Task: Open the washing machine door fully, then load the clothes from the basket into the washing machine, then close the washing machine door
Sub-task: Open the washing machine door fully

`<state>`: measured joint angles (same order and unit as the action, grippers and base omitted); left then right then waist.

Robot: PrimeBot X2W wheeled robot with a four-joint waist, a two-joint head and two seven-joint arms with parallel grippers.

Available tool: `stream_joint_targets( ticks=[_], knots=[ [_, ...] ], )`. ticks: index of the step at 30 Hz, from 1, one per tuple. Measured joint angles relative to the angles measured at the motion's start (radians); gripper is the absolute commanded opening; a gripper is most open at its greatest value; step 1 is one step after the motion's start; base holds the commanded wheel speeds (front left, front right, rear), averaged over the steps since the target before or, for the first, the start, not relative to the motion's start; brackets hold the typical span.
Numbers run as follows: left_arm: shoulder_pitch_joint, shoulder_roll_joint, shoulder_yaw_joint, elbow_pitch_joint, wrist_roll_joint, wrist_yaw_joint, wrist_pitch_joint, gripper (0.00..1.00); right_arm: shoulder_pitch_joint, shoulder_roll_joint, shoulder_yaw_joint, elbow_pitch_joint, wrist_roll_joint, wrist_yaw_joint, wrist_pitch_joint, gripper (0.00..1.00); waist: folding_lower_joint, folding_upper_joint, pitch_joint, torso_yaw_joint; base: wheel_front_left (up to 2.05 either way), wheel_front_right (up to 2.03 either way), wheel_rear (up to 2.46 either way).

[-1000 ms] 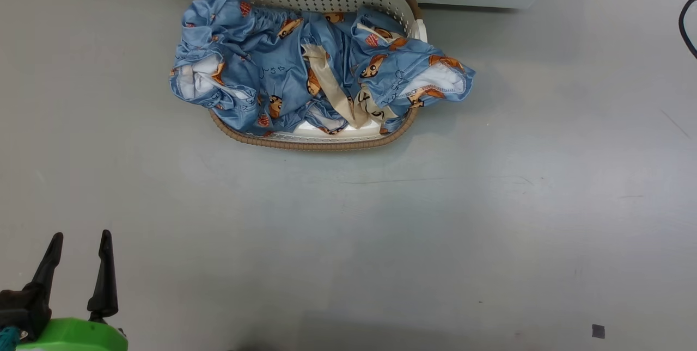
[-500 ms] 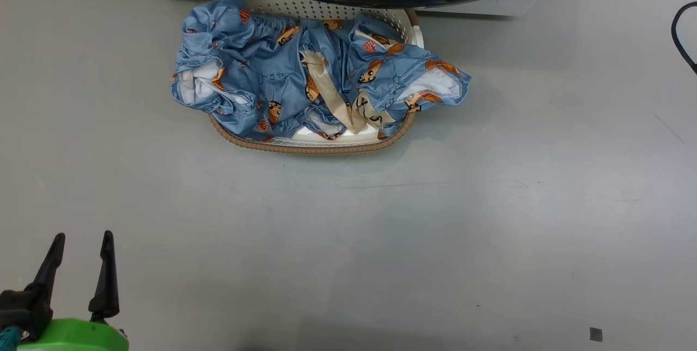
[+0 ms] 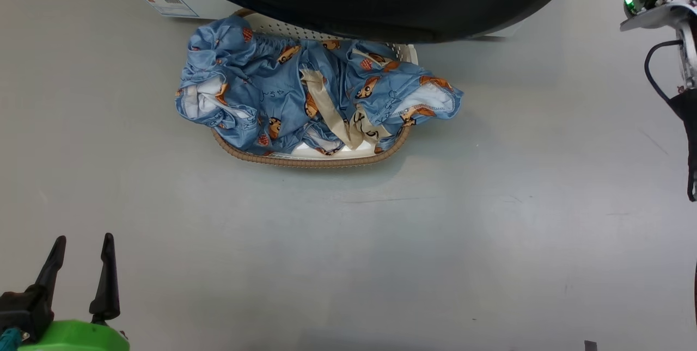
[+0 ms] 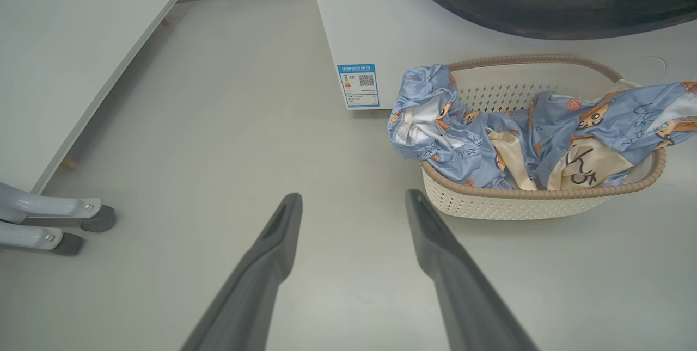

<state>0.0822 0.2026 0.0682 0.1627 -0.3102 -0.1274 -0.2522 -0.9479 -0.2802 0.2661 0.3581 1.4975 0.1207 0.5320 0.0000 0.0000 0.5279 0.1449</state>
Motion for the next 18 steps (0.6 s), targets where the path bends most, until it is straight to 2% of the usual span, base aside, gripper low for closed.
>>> stream_joint_targets(
  ticks=[4,11,18],
  knots=[
    [0.001,-0.002,-0.004,0.000,-0.010,0.000,0.000,1.00,0.031,0.007,0.013,-0.006,0.003,0.000,0.000,0.00,0.0001,0.0000,-0.024,-0.001,0.00,0.00,0.00],
    [0.028,-0.012,0.001,0.000,-0.019,0.000,0.000,1.00,0.075,0.084,0.075,-0.035,0.025,0.001,0.026,0.00,0.0001,0.0000,-0.073,-0.002,0.00,0.00,0.00],
    [0.046,-0.027,0.003,-0.003,-0.025,0.000,0.000,1.00,0.123,0.085,0.092,-0.039,0.032,0.001,0.033,0.00,0.0001,0.0000,-0.117,-0.006,0.00,0.00,0.00]
  ],
)
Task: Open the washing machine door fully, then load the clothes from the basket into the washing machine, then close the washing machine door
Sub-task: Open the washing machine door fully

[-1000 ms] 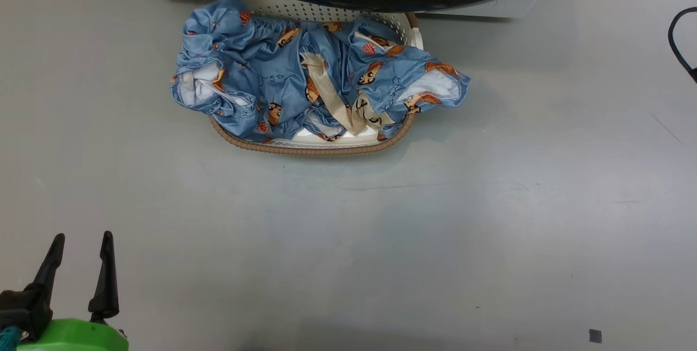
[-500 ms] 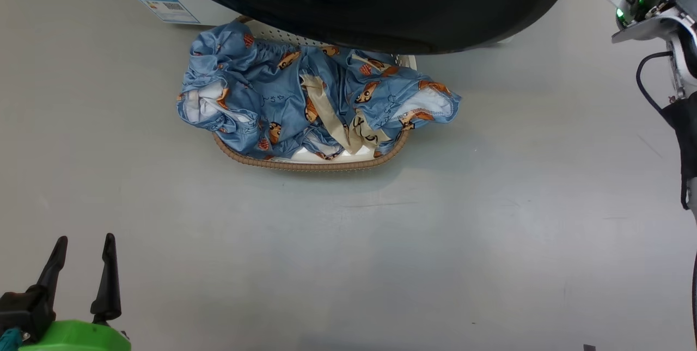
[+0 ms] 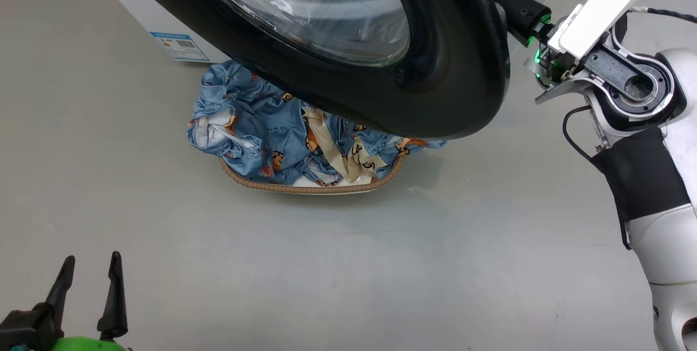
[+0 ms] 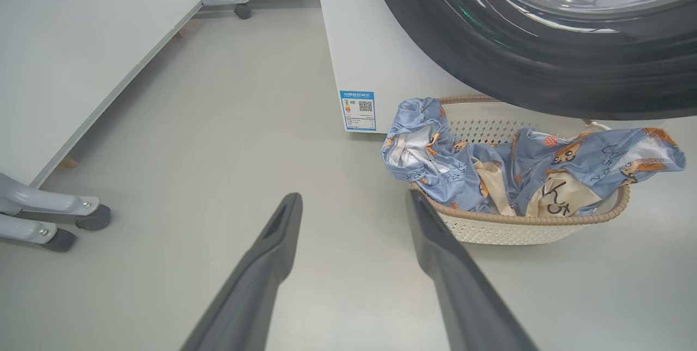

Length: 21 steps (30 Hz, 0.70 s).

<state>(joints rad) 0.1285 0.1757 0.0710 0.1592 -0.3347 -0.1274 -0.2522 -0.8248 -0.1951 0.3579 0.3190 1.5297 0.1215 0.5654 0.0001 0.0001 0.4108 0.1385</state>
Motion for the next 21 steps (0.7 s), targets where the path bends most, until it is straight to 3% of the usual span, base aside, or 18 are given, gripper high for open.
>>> stream_joint_targets(
  ticks=[21],
  knots=[
    [0.061,-0.042,-0.008,0.012,-0.001,0.000,0.000,1.00,0.170,0.041,0.080,-0.037,0.035,0.000,0.035,0.00,0.0000,0.0000,-0.164,0.024,0.00,0.00,0.00]
  ],
)
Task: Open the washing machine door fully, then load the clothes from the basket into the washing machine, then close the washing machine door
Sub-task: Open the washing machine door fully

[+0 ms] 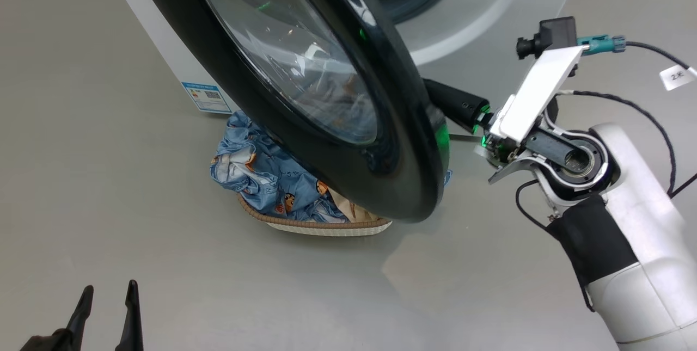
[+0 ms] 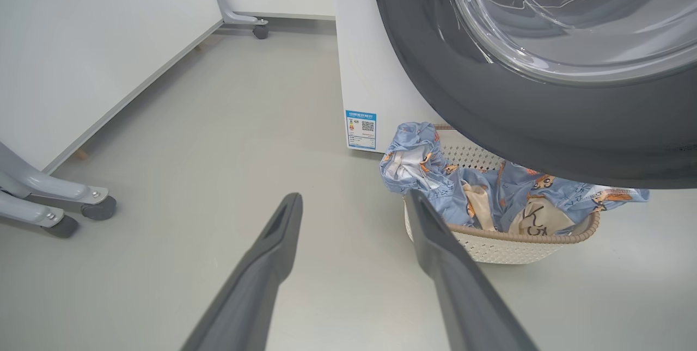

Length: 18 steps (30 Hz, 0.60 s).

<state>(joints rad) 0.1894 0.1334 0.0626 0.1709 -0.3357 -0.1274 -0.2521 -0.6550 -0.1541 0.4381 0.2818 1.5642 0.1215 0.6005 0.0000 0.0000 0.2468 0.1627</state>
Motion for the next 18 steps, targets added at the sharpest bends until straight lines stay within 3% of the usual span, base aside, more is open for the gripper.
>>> stream_joint_targets(
  ticks=[18],
  knots=[
    [0.097,-0.045,-0.013,-0.043,0.041,0.000,0.000,1.00,0.135,0.062,0.095,-0.041,0.028,0.000,0.009,0.00,-0.0001,0.0000,-0.146,0.051,0.00,0.00,0.00]
  ],
)
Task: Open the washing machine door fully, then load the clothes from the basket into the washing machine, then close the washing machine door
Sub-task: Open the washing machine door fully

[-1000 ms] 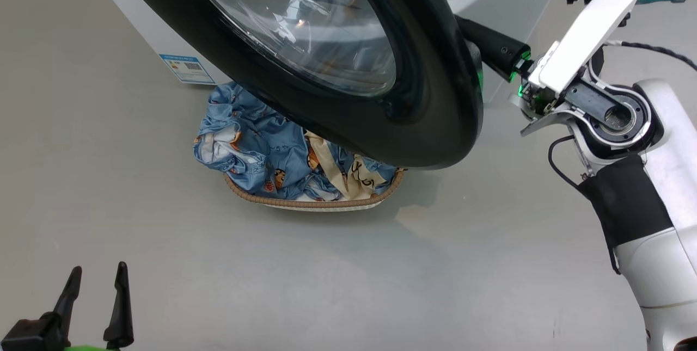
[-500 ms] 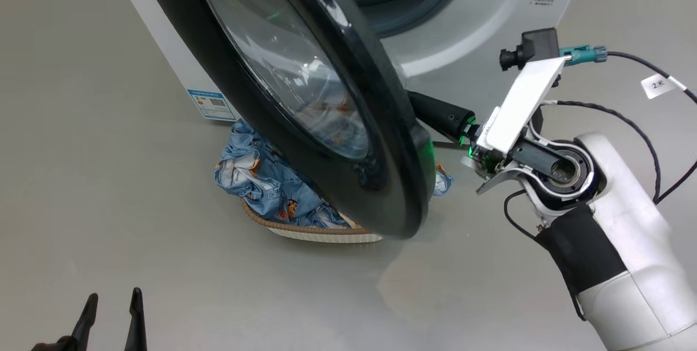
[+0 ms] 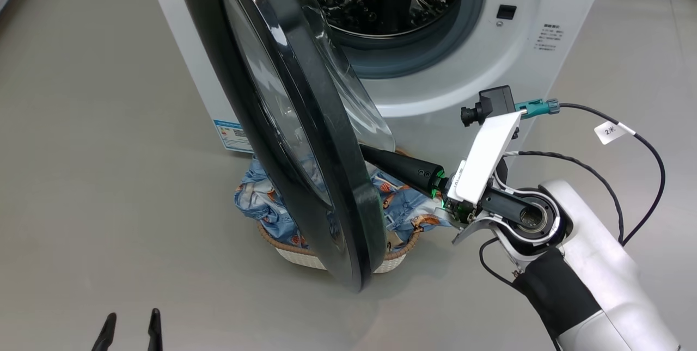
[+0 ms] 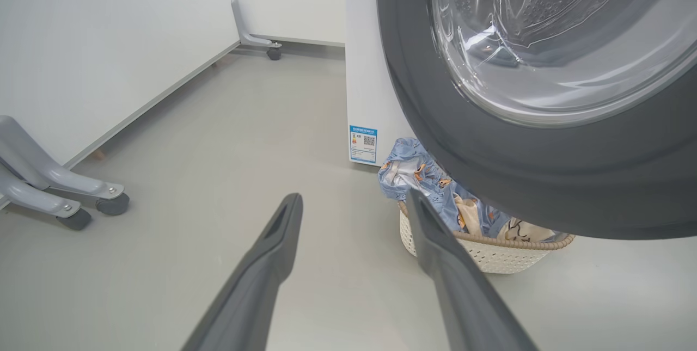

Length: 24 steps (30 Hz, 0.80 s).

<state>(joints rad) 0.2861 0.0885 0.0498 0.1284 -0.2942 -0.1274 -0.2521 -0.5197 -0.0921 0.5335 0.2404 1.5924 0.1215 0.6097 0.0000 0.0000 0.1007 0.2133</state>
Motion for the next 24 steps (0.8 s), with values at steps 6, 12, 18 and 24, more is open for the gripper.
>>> stream_joint_targets(
  ticks=[6,12,18,24],
  knots=[
    [0.003,-0.010,-0.031,-0.043,0.014,0.000,0.000,1.00,0.018,0.001,0.020,-0.002,-0.013,0.000,-0.024,0.00,0.0000,0.0000,-0.025,0.037,0.00,0.00,0.00],
    [0.012,-0.014,-0.073,-0.088,0.025,0.000,0.000,1.00,0.024,0.007,0.035,-0.003,-0.022,0.000,-0.060,0.00,0.0000,0.0000,-0.045,0.075,0.00,0.00,0.00],
    [0.037,-0.016,-0.088,-0.120,0.030,0.000,0.000,1.00,0.042,0.017,0.068,-0.001,-0.028,0.000,-0.089,0.00,0.0000,0.0000,-0.066,0.106,0.00,0.00,0.00],
    [0.068,-0.017,-0.089,-0.157,0.030,0.000,0.000,1.00,0.049,0.026,0.101,0.002,-0.028,0.000,-0.121,0.00,0.0000,0.0000,-0.087,0.120,0.00,0.00,0.00]
  ],
)
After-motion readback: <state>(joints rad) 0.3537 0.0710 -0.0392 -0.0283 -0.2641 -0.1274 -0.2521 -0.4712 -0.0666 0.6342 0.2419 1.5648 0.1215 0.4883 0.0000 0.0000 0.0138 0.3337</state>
